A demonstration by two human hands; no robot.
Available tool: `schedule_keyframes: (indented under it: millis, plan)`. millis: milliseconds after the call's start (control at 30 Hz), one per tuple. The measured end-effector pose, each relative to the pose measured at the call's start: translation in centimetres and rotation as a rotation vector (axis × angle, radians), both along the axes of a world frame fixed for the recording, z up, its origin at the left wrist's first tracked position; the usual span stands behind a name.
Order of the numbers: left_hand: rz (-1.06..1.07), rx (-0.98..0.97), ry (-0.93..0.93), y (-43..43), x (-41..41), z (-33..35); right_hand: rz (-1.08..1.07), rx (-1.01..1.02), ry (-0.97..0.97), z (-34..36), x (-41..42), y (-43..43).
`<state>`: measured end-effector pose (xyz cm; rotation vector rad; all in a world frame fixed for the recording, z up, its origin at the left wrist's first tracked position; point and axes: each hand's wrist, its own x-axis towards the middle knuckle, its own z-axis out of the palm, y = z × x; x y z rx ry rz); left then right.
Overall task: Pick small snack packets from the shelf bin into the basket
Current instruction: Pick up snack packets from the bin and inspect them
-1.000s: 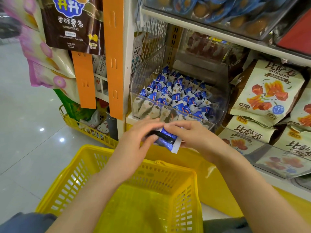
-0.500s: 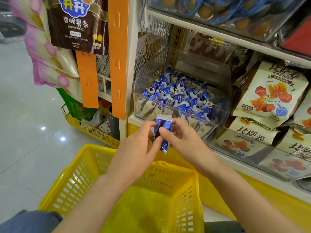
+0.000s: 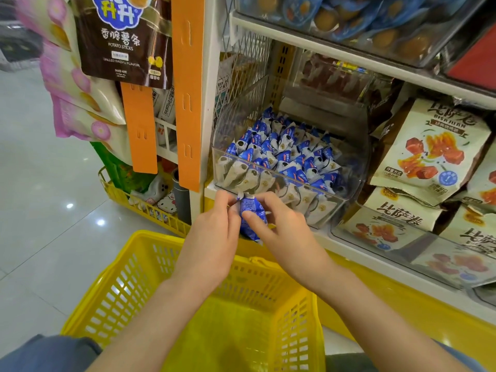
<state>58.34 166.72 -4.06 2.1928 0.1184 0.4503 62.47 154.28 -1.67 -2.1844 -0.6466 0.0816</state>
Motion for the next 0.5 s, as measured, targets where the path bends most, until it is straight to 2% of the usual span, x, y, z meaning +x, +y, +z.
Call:
schedule_keyframes:
  millis: [133, 233, 333, 500]
  plan:
    - [0.002, -0.104, -0.025, -0.01, 0.34, 0.06, -0.018, 0.052, 0.034, 0.08, -0.04, 0.23]
    - [-0.091, -0.204, 0.037, -0.31, 0.34, 0.11, -0.096, 0.172, 0.162, 0.31, 0.22, 0.26]
    - [-0.149, -0.2, 0.082, -0.82, 0.09, -0.14, -0.131, 0.231, 0.275, 0.45, 0.36, 0.04]
    - [-0.127, -0.262, 0.074, -0.73, 0.16, 0.4, -0.097, 0.256, 0.287, 0.85, 0.35, -0.09]
